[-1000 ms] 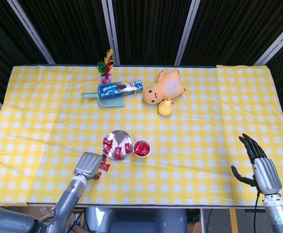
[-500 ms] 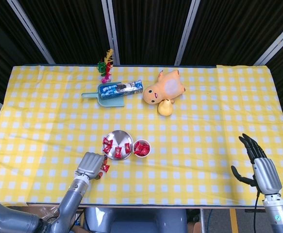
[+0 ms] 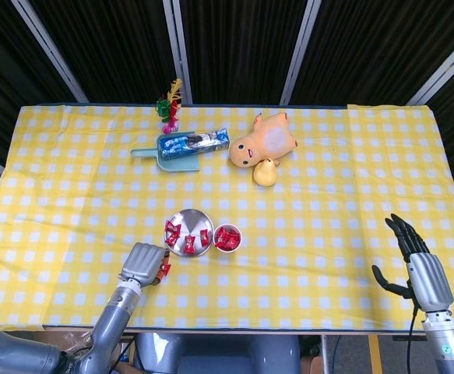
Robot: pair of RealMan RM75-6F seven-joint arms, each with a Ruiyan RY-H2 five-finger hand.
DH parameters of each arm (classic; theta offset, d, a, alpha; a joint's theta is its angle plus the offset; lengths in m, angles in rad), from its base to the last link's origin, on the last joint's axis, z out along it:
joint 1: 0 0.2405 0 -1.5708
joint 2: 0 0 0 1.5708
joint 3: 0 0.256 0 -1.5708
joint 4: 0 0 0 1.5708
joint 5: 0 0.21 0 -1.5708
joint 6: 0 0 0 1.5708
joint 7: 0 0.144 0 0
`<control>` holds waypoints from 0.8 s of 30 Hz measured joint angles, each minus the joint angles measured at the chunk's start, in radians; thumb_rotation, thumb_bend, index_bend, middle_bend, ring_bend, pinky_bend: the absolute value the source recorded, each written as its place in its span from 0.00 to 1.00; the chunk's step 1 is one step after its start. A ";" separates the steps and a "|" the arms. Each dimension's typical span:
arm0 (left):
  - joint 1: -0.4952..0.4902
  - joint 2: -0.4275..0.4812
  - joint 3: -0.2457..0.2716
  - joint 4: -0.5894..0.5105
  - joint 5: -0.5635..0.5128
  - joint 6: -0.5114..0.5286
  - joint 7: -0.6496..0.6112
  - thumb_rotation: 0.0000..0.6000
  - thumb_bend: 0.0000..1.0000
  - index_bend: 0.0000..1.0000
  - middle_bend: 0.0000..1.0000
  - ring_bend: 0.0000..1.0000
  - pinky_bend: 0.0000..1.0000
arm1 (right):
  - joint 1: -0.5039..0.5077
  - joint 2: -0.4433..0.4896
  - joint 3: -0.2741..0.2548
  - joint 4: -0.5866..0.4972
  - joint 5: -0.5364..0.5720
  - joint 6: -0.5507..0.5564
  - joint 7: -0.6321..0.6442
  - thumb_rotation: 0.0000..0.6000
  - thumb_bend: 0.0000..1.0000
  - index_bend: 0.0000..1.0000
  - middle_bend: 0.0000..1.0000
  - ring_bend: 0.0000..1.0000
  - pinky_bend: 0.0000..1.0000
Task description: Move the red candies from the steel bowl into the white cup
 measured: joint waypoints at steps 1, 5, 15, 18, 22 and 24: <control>-0.001 0.006 -0.004 -0.011 0.006 0.001 -0.002 1.00 0.44 0.52 1.00 1.00 1.00 | -0.001 0.000 0.000 0.000 -0.001 0.001 -0.001 1.00 0.42 0.00 0.00 0.00 0.12; -0.006 0.037 -0.035 -0.071 0.027 0.003 -0.015 1.00 0.44 0.52 1.00 1.00 1.00 | -0.001 0.000 -0.001 -0.002 -0.002 0.000 -0.004 1.00 0.42 0.00 0.00 0.00 0.12; -0.106 0.067 -0.188 -0.117 0.027 -0.030 -0.004 1.00 0.44 0.50 1.00 1.00 1.00 | 0.004 -0.002 0.002 0.000 0.006 -0.011 0.003 1.00 0.42 0.00 0.00 0.00 0.12; -0.142 0.041 -0.220 -0.075 0.016 -0.043 0.005 1.00 0.44 0.50 0.99 1.00 1.00 | 0.004 -0.001 0.004 0.000 0.011 -0.012 0.006 1.00 0.42 0.00 0.00 0.00 0.12; -0.190 -0.003 -0.255 -0.008 -0.011 -0.059 0.018 1.00 0.44 0.50 0.99 1.00 1.00 | 0.005 0.001 0.008 -0.001 0.024 -0.017 0.018 1.00 0.42 0.00 0.00 0.00 0.12; -0.215 -0.026 -0.272 0.029 -0.026 -0.067 0.025 1.00 0.44 0.50 0.99 1.00 1.00 | 0.006 0.003 0.009 -0.002 0.025 -0.021 0.023 1.00 0.42 0.00 0.00 0.00 0.12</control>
